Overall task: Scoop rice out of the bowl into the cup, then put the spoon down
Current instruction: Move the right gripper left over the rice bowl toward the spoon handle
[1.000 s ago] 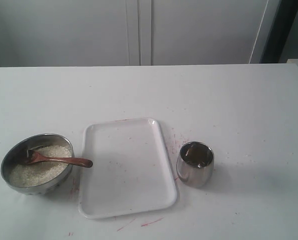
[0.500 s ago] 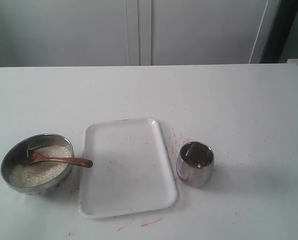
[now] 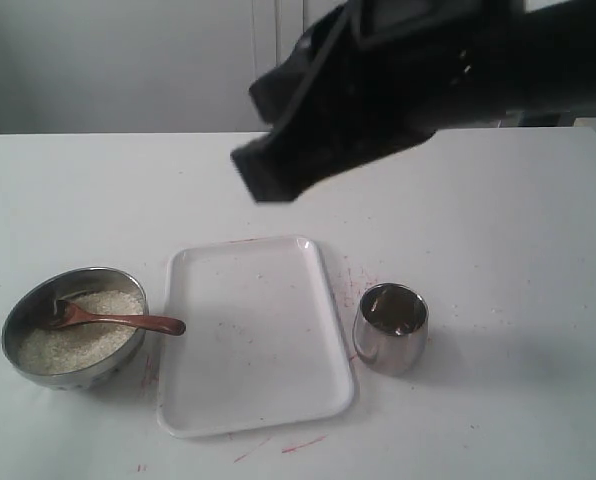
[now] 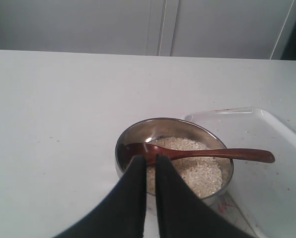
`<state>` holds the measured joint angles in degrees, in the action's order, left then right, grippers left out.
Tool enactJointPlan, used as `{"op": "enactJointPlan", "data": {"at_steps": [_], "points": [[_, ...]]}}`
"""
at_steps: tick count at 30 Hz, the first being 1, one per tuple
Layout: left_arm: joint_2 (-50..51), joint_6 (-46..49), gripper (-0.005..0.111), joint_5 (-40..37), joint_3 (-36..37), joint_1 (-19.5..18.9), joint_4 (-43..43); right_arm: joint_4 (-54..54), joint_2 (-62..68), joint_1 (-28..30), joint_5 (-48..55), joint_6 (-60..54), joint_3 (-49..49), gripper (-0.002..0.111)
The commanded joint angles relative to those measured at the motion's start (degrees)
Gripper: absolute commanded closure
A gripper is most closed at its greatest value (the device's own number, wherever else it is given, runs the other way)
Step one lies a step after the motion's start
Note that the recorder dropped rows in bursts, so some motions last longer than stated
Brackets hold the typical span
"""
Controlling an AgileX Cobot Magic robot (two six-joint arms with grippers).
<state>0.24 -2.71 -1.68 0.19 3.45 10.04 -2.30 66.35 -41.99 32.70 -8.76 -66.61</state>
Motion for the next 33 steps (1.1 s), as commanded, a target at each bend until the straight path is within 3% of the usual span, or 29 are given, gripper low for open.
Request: {"op": "enactJointPlan", "data": {"at_steps": [1,8,17,24,33], "points": [[-0.24,-0.11,0.092,0.32,-0.19,0.13,0.53,-6.46,2.47,-0.24,1.53,-9.47,-0.31,0.108],[-0.24,-0.11,0.092,0.32,-0.19,0.13,0.53,-6.32,5.55,-0.24,0.38,-11.89,-0.43,0.108],[-0.24,-0.11,0.092,0.32,-0.19,0.13,0.53,-11.82,13.4,-0.24,7.89,-9.96,-11.33,0.108],[-0.24,-0.11,0.092,0.32,-0.19,0.13,0.53,-13.13,19.05,-0.24,24.01,-10.98,-19.55,0.108],[-0.24,-0.11,0.092,0.32,-0.19,0.13,0.53,-13.14,26.62,-0.24,22.74,-10.98,-19.95,0.108]]}}
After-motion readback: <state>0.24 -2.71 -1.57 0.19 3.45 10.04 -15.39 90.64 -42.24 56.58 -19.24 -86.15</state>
